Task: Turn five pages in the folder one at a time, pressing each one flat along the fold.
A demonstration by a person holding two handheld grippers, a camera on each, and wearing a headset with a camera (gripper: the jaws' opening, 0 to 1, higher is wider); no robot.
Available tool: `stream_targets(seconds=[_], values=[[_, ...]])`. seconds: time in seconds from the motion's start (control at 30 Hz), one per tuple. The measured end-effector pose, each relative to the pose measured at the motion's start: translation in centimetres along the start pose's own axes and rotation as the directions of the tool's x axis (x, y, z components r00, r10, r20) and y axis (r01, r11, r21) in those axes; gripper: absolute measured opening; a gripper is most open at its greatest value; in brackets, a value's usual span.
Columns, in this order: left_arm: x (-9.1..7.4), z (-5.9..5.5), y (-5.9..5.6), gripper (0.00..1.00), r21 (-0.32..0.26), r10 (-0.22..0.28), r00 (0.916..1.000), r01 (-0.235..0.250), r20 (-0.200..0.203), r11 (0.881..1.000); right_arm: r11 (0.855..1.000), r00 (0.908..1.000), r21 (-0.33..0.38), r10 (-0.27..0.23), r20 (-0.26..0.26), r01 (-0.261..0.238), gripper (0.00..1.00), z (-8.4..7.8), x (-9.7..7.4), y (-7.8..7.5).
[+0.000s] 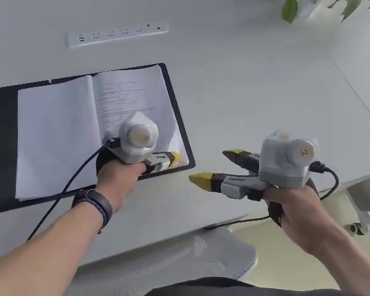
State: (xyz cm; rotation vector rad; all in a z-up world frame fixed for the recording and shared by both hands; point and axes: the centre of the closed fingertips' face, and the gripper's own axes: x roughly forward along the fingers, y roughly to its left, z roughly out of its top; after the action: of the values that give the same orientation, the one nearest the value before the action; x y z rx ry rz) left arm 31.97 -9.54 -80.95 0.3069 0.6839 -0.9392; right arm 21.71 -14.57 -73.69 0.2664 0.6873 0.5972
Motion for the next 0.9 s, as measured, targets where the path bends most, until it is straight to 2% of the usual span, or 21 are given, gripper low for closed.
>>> stream_targets(seconds=[0.07, 0.2, 0.53, 0.7, 0.9], values=[[0.0, 0.0, 0.1, 0.65, -0.004, 0.001, 1.0, -0.001, 0.004, 1.0, 1.0, 1.0, 0.003, 0.001, 0.006, -0.001, 0.7, 0.3, 0.3, -0.2], [-0.1, 0.0, 0.1, 0.64, -0.004, 0.001, 1.0, -0.001, 0.005, 1.0, 0.996, 0.9968, 0.083, 0.016, 0.079, -0.022, 0.67, 1.8, 1.2, -0.6], [0.0, 0.0, 0.1, 0.64, -0.003, 0.001, 1.0, -0.001, 0.006, 1.0, 0.99, 0.9906, 0.128, 0.046, 0.129, -0.062, 0.58, 4.8, 4.3, -1.9], [0.0, 0.0, 0.1, 0.64, -0.004, 0.001, 1.0, -0.001, 0.005, 1.0, 0.984, 0.9893, 0.157, 0.063, 0.132, -0.083, 0.52, 5.5, 6.0, -2.5], [0.0, 0.0, 0.1, 0.65, -0.003, 0.003, 1.0, -0.003, 0.004, 1.0, 0.973, 0.9896, 0.205, 0.079, 0.12, -0.103, 0.47, 5.5, 8.0, -3.4]])
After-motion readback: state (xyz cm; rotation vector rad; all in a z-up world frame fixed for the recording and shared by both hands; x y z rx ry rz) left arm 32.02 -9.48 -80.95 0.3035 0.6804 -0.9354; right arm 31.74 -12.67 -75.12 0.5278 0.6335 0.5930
